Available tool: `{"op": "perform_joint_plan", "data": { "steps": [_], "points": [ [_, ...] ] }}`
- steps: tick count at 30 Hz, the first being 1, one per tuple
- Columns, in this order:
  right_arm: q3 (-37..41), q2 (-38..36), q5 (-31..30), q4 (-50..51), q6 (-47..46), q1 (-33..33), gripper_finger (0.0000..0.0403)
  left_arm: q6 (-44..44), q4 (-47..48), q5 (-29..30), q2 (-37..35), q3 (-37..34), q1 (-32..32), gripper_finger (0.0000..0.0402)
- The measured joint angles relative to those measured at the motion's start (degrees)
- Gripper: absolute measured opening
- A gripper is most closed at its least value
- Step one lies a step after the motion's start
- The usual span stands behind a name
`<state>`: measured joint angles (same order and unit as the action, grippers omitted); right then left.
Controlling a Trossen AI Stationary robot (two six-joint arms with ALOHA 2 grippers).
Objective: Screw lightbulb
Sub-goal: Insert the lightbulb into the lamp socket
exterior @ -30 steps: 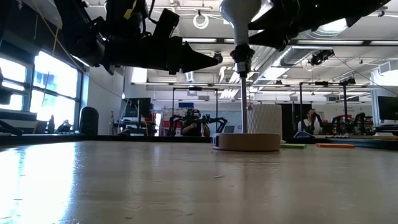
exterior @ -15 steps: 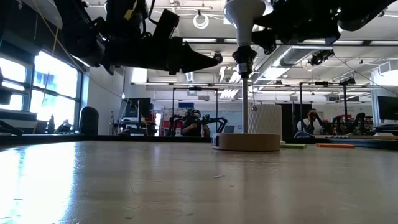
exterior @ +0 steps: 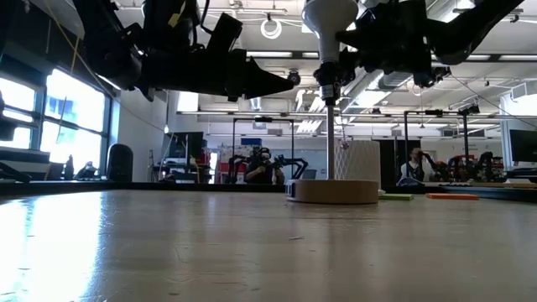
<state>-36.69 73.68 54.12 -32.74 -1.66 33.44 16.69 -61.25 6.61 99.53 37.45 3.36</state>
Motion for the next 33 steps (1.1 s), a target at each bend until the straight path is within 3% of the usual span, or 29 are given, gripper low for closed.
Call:
{"op": "perform_joint_plan", "data": {
  "steps": [12, 17, 26, 33],
  "points": [
    [0.0, 0.03, 3.11, -1.81, -2.64, 1.17, 0.0185, -0.04, 0.17, 0.0, 0.0, 0.0, 0.0, 0.0076],
    [0.0, 0.03, 1.69, -0.91, -2.2, 0.95, 0.0146, -0.05, 0.19, 0.0, 0.0, 0.0, 0.0, 0.0076],
    [-0.05, -0.08, -1.62, 0.17, -2.33, -0.74, 0.0127, -0.11, 0.35, 0.0, 0.0, 0.0, 0.0, 0.0076],
    [-0.07, -2.21, -8.07, 6.12, 0.57, -4.35, 0.0098, -0.19, 1.49, 0.0, 0.0, 0.02, -0.02, 0.0076]
  ]
}}
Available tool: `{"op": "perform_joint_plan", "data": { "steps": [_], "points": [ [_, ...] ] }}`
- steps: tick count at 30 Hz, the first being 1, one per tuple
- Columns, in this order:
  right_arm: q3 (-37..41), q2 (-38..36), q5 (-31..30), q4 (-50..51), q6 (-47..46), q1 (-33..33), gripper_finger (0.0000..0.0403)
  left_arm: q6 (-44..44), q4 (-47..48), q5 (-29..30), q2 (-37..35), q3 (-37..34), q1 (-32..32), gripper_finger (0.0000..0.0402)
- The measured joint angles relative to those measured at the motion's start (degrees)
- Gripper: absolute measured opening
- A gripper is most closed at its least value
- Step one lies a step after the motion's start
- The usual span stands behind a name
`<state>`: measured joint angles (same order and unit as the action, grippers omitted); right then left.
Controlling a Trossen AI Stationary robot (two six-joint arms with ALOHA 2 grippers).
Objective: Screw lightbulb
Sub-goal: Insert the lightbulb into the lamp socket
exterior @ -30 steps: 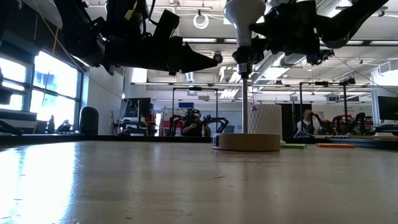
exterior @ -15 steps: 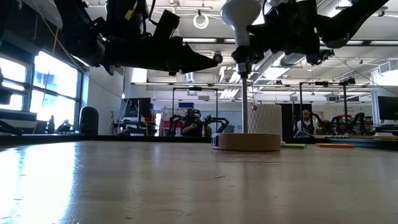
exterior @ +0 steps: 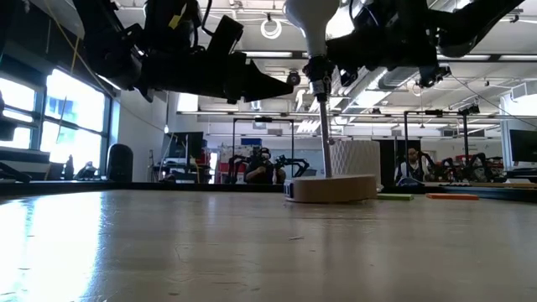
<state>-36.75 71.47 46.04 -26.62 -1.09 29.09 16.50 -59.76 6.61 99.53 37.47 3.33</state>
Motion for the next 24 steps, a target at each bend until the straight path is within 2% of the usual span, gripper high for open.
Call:
{"op": "perform_joint_plan", "data": {
  "steps": [4, 13, 16, 21, 24],
  "points": [
    [0.05, -2.52, -5.45, 6.41, 2.02, -0.65, 0.0093, -0.4, -0.03, 0.0, 0.0, 0.02, 0.02, 0.0076],
    [0.07, -3.2, -5.83, 8.97, 1.06, -0.58, 0.0098, -0.43, -0.14, 0.0, 0.0, 0.02, 0.02, 0.0076],
    [0.07, -3.23, -5.3, 9.28, 1.07, -0.57, 0.0121, -0.45, -0.12, 0.0, 0.0, 0.0, 0.02, 0.0076],
    [0.07, -3.98, -5.06, 10.48, 1.07, 0.26, 0.0188, -0.45, -0.12, 0.0, 0.0, 0.0, 0.02, 0.0076],
    [0.07, -5.12, -1.18, 10.61, 1.08, 1.55, 0.0224, -0.45, -0.1, 0.0, 0.0, 0.0, 0.02, 0.0076]
  ]
}}
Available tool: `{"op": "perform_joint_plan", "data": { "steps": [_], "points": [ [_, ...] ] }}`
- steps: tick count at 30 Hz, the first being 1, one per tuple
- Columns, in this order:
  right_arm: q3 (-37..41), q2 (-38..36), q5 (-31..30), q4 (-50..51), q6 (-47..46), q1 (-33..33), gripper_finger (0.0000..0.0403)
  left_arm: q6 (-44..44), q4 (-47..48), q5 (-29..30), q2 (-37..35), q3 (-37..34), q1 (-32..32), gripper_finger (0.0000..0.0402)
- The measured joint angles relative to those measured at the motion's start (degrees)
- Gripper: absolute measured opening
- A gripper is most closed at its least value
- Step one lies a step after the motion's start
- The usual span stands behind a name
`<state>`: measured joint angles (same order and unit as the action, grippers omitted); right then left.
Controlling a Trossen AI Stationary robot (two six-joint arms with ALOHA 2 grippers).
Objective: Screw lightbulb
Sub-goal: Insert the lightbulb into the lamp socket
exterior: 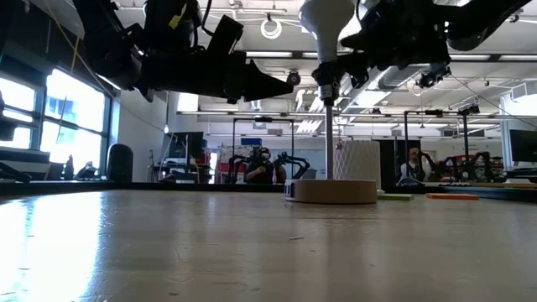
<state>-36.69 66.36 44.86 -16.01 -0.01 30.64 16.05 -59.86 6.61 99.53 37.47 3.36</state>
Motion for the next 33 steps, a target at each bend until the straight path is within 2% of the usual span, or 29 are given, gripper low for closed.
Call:
{"op": "perform_joint_plan", "data": {
  "steps": [3, 8, 15, 23, 29, 33],
  "points": [
    [0.0, -1.02, 2.4, -0.51, -0.14, 0.97, 0.0243, 0.0, -0.02, 0.0, 0.0, 0.0, -0.02, 0.0076],
    [0.0, -0.43, 3.3, -4.37, -2.36, 1.32, 0.0248, 0.02, -0.04, 0.0, 0.0, 0.02, 0.07, 0.0076],
    [0.0, 5.93, 8.47, -15.1, -6.46, 1.53, 0.0248, -0.5, -0.4, 0.0, 0.0, 0.0, 0.76, 0.0076],
    [0.0, 10.25, 11.34, -21.03, -6.14, 1.53, 0.0248, -1.01, -0.35, -0.02, 0.0, 0.0, 0.74, 0.0076],
    [-1.05, 10.29, 11.58, -20.71, -7.04, 1.47, 0.0245, -1.01, -0.35, 0.0, 0.0, 0.0, 0.76, 0.0076],
    [-1.51, 10.29, 11.5, -20.12, -6.22, 1.46, 0.0219, -1.02, -0.37, -0.01, 0.0, 0.01, 0.74, 0.0076]
  ]
}}
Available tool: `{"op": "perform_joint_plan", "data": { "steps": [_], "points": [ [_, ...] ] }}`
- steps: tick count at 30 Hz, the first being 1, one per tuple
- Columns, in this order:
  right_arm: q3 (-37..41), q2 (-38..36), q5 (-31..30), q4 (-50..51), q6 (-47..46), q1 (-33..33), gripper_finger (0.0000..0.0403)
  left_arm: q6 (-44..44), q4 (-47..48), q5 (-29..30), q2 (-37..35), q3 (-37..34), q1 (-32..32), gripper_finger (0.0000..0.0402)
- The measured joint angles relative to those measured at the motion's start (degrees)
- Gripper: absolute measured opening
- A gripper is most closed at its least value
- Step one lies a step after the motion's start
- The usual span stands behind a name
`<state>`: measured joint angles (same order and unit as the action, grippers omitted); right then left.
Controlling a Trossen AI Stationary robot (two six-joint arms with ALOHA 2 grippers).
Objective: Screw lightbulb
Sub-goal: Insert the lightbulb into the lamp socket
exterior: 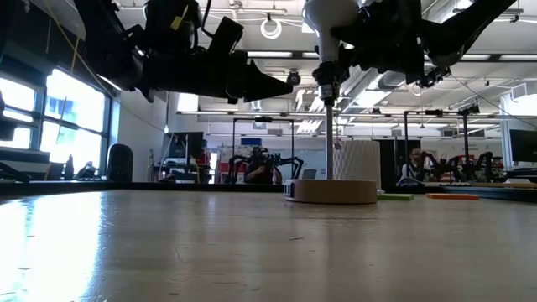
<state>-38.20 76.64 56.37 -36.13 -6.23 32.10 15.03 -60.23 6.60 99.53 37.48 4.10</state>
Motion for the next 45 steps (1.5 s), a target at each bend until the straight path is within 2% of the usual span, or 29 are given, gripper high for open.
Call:
{"op": "perform_joint_plan", "data": {
  "steps": [6, 11, 17, 21, 28, 37, 40, 45],
  "points": [
    [0.0, 0.02, -2.33, 0.14, 0.72, 0.0, 0.0146, -0.94, 0.04, 0.01, 0.0, -0.01, 0.0, 0.0076],
    [0.0, 0.02, -4.17, 0.16, 0.43, -0.62, 0.0144, -0.97, 0.18, 0.01, 0.0, -0.01, 0.0, 0.0076],
    [-0.11, -1.68, -12.55, 4.54, 3.33, -4.06, 0.0144, -0.97, 0.41, 0.01, 0.0, -0.01, 0.0, 0.0076],
    [-0.22, -4.7, -22.59, 10.47, 6.18, -7.69, 0.0144, -0.97, 0.44, 0.01, 0.0, -0.01, 0.0, 0.0076],
    [-0.27, -8.13, -46.31, 17.71, 8.72, -17.3, 0.0144, -0.97, 0.44, 0.01, 0.0, -0.01, -0.02, 0.0076],
    [-0.18, -7.97, -75.66, 18.5, 3.15, -28.31, 0.0149, -0.97, 0.42, 0.03, 0.0, -0.01, -0.02, 0.0076],
    [-0.15, -7.85, -83.45, 18.65, 0.8, -31.17, 0.015, -0.97, 0.37, 0.03, -0.01, -0.01, -0.02, 0.0076],
    [-0.13, -7.39, -91.13, 18.72, -3.9, -33.52, 0.015, -0.97, 0.33, 0.16, 0.0, -0.01, -0.02, 0.0076]
  ]
}}
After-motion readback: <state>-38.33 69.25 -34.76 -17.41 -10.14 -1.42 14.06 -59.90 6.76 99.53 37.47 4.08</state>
